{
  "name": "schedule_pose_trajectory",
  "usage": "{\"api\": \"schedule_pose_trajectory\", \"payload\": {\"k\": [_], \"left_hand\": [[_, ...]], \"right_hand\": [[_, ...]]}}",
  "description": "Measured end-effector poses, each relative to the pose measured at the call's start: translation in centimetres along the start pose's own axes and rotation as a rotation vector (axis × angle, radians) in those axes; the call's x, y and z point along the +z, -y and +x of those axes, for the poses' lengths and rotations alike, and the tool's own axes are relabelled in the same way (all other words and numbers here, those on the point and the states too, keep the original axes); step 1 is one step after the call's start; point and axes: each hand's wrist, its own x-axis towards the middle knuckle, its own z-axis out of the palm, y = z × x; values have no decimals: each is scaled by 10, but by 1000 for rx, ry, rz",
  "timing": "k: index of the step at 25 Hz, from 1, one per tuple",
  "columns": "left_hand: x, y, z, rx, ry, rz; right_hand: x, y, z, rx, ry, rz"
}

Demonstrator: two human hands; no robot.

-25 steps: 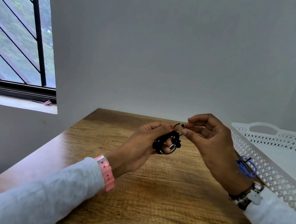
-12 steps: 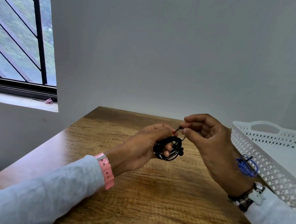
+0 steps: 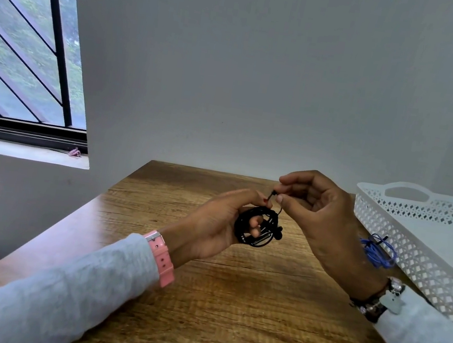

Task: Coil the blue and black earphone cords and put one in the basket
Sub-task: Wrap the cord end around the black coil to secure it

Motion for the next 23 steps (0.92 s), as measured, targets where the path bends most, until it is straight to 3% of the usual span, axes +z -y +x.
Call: {"api": "schedule_pose_trajectory", "payload": {"k": [23], "left_hand": [[0, -4, -2, -10, 57, -76]], "right_hand": [[3, 6, -2, -4, -48, 78]]}}
